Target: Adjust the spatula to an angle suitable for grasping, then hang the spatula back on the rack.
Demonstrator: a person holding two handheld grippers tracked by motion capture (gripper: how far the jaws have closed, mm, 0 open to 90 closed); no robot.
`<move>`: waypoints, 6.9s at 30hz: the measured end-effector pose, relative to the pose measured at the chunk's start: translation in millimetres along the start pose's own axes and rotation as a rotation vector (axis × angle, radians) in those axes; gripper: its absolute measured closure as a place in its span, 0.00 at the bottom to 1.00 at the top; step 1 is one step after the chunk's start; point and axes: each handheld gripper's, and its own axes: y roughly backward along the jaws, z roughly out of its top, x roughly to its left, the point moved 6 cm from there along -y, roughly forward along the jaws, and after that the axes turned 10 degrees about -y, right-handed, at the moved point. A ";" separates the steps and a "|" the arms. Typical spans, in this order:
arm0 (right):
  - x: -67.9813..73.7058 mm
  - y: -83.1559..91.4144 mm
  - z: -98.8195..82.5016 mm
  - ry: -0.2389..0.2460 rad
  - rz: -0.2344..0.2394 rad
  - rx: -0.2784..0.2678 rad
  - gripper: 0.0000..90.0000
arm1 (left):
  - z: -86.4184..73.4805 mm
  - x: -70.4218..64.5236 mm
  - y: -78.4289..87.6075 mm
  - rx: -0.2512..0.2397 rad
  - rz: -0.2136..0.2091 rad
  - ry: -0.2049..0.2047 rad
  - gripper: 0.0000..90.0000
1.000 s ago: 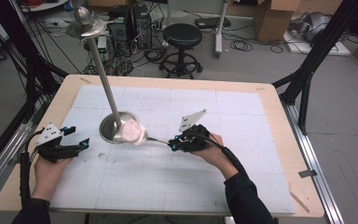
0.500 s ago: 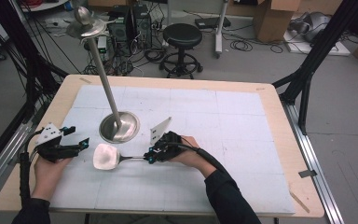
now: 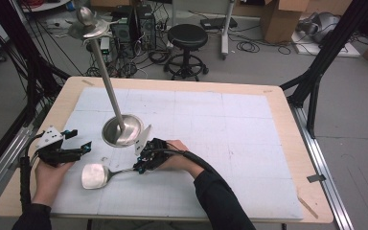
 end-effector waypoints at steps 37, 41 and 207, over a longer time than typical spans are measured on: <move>-2.2 145.8 -119.4 -0.370 -0.420 -0.384 0.31 | 0.2 -0.9 -0.3 0.003 0.005 -0.005 0.26; -0.5 159.2 -144.0 -0.440 -0.493 -0.424 0.28 | 0.1 -0.5 -0.2 0.001 0.003 -0.001 0.26; 4.0 188.0 -229.5 -0.796 -0.804 -0.563 0.25 | 67.8 -173.3 -59.6 0.553 -0.587 -0.390 0.94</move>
